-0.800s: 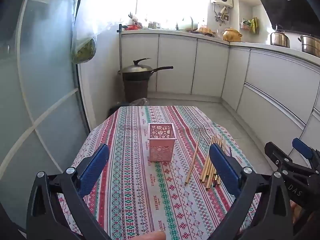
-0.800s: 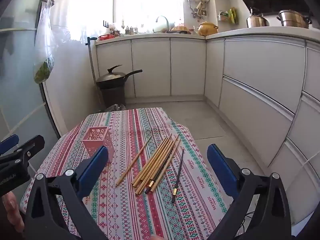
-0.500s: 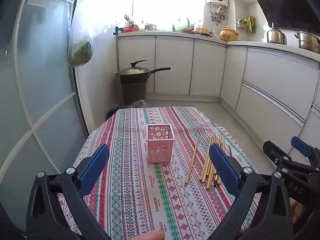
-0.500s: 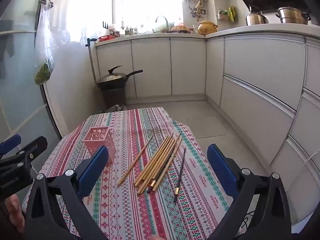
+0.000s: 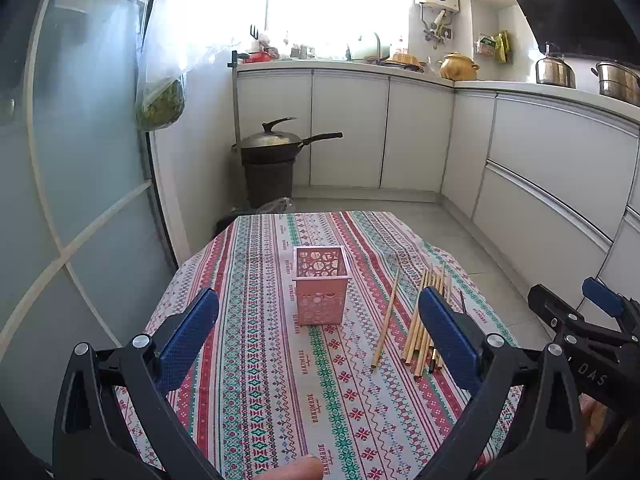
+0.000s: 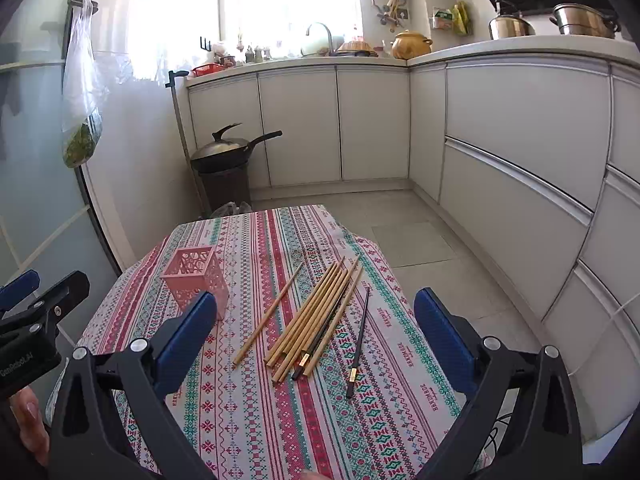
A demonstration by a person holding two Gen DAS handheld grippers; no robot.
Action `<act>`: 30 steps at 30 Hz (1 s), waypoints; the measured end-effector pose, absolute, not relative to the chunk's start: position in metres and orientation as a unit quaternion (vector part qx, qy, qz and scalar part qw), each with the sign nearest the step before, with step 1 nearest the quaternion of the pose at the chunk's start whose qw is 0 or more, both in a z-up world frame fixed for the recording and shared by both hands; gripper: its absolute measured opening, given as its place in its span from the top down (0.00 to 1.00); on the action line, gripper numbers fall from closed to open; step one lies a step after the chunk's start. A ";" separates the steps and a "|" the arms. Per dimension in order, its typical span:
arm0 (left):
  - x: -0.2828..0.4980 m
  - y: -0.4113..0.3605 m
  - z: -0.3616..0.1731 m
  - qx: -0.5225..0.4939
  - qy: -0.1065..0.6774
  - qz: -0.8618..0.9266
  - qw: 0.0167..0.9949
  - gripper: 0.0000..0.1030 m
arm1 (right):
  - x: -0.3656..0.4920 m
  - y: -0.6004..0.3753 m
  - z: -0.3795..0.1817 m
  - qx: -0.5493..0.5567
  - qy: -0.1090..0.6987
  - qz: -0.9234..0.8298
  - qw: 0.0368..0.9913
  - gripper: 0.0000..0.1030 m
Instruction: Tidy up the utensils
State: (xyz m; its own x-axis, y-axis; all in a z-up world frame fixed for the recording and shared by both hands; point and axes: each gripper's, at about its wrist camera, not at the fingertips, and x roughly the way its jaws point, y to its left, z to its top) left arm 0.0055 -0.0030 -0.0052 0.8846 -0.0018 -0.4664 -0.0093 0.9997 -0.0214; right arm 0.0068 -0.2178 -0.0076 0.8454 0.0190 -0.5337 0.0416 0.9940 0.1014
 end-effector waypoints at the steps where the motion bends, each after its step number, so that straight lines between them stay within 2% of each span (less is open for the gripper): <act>1: 0.006 -0.003 -0.005 -0.012 0.241 0.002 0.970 0.07 | 0.007 -0.217 -0.008 0.054 0.278 -0.006 0.959 0.06; 30: 0.009 -0.007 -0.014 -0.007 0.250 0.000 0.968 0.07 | 0.008 -0.216 -0.008 0.051 0.285 -0.001 0.957 0.06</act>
State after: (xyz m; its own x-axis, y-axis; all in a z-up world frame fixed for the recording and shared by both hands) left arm 0.0086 -0.0068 -0.0142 0.8745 -0.0035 -0.4850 -0.0033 0.9999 -0.0132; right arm 0.0077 -0.2158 -0.0079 0.8376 0.0276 -0.5456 0.0309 0.9947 0.0979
